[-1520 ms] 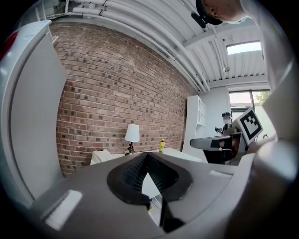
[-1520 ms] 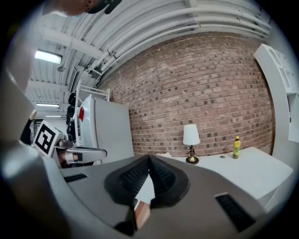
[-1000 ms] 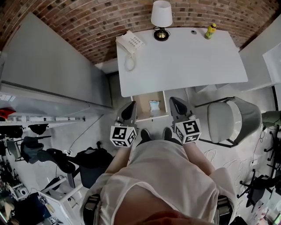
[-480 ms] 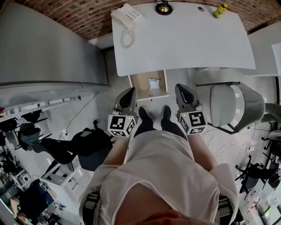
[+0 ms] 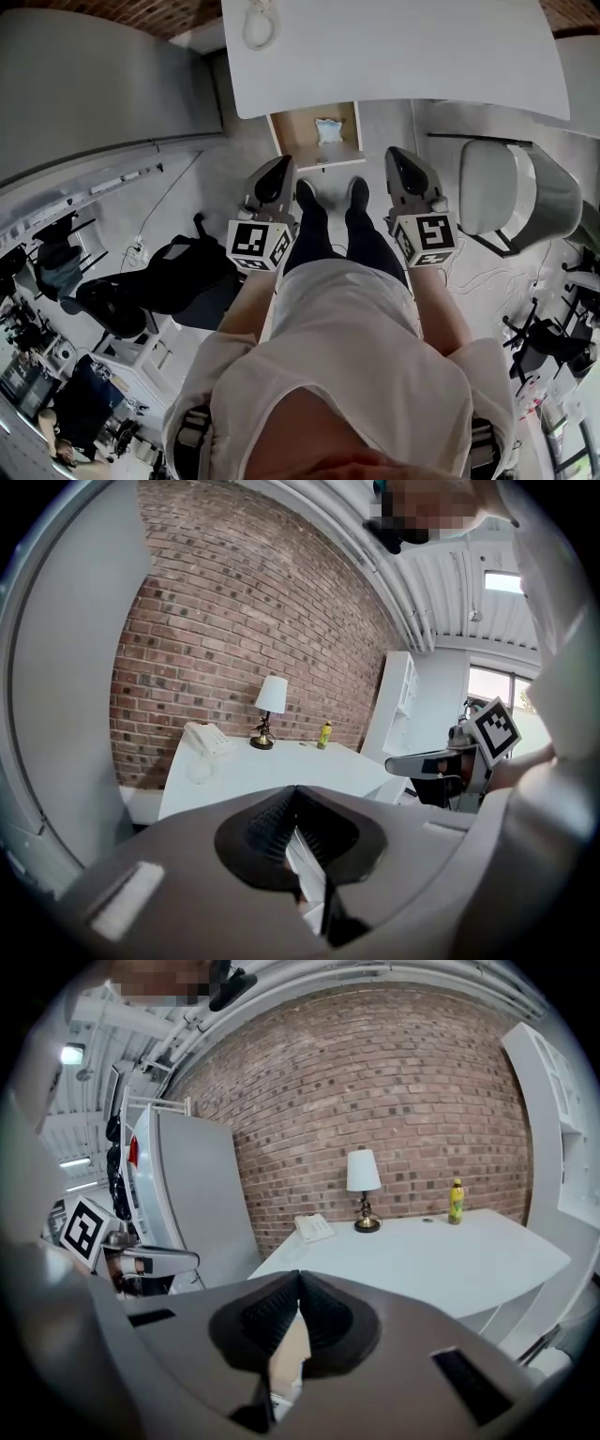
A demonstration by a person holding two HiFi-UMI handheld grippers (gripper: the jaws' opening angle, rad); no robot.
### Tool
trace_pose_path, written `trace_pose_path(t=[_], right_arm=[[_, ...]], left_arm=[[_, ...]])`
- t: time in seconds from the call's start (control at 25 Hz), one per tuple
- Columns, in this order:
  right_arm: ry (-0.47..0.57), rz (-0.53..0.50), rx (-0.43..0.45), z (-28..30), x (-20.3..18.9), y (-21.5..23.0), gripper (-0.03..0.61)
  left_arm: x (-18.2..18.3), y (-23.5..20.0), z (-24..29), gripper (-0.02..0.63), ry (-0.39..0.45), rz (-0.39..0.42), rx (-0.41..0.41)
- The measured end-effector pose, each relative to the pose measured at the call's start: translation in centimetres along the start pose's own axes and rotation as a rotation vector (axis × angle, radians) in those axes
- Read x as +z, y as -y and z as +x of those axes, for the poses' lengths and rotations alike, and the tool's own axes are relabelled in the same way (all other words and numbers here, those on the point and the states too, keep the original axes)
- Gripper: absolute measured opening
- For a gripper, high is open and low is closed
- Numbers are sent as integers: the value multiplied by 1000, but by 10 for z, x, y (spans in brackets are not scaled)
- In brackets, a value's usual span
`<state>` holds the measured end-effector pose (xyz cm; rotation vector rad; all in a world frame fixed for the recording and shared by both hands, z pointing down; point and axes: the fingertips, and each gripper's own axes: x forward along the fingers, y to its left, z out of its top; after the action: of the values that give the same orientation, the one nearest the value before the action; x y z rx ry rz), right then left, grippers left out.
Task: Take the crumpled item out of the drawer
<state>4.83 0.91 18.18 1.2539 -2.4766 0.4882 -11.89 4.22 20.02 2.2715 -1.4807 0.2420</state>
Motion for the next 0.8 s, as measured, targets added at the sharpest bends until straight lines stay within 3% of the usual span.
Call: trace_pose_path(t=[0.8], right_arm=[[-118, 28, 5, 43, -104, 17, 8]], left_arm=[[-107, -28, 40, 8, -120, -57, 20]])
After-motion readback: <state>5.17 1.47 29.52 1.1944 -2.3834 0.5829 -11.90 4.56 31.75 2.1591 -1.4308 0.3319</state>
